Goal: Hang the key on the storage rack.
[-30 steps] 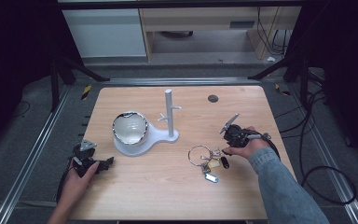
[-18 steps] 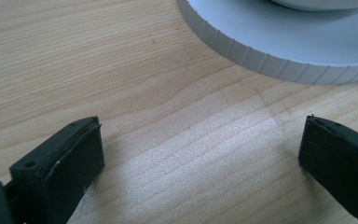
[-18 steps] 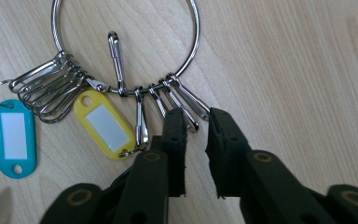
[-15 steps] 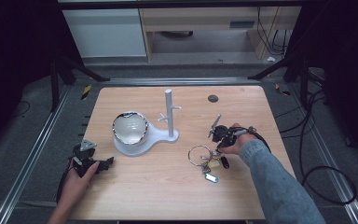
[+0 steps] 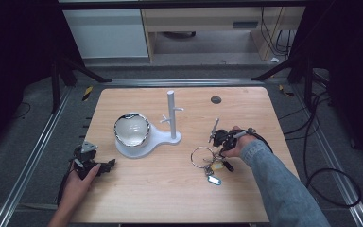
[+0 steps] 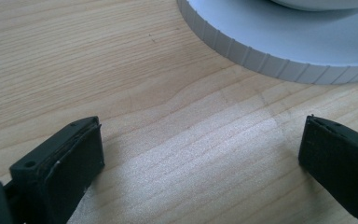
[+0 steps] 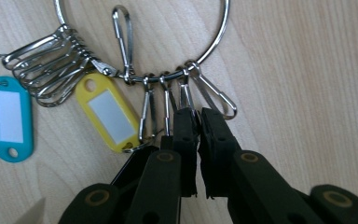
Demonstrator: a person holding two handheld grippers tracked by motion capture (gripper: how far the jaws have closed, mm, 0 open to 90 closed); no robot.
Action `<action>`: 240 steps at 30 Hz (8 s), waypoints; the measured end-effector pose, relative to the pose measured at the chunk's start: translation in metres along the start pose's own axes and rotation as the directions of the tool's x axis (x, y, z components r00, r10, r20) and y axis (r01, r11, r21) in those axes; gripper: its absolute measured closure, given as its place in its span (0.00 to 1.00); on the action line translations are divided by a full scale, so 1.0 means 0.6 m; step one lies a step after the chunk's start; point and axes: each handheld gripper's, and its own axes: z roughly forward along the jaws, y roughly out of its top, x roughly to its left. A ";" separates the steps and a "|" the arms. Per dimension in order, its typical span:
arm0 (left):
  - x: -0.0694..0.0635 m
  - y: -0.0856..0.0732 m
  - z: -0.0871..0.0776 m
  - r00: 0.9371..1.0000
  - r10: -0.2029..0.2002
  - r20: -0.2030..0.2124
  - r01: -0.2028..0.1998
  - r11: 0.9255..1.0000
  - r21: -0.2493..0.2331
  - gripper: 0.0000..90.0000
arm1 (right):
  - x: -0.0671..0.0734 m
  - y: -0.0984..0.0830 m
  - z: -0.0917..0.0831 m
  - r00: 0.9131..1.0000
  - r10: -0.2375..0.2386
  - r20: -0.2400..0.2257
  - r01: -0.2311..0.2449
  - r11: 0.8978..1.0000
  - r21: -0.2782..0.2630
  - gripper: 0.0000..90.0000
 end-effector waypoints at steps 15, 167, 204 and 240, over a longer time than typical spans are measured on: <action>0.000 0.000 0.000 1.000 0.000 0.000 0.000 1.000 0.000 0.00 | 0.001 0.025 0.012 0.999 -0.030 -0.010 0.030 0.999 0.016 0.94; 0.000 0.000 0.000 1.000 0.000 0.000 0.000 1.000 0.000 0.00 | -0.016 0.132 -0.350 0.995 -0.053 0.088 0.057 0.997 -0.046 0.99; 0.000 0.000 0.000 1.000 0.000 0.000 0.000 1.000 0.000 0.00 | -0.006 0.192 -0.371 0.992 -0.097 0.082 0.102 0.993 -0.052 0.99; 0.000 0.000 0.000 1.000 0.000 0.000 0.000 1.000 0.000 0.00 | -0.008 0.252 -0.340 0.993 -0.093 0.068 0.097 0.993 -0.063 0.99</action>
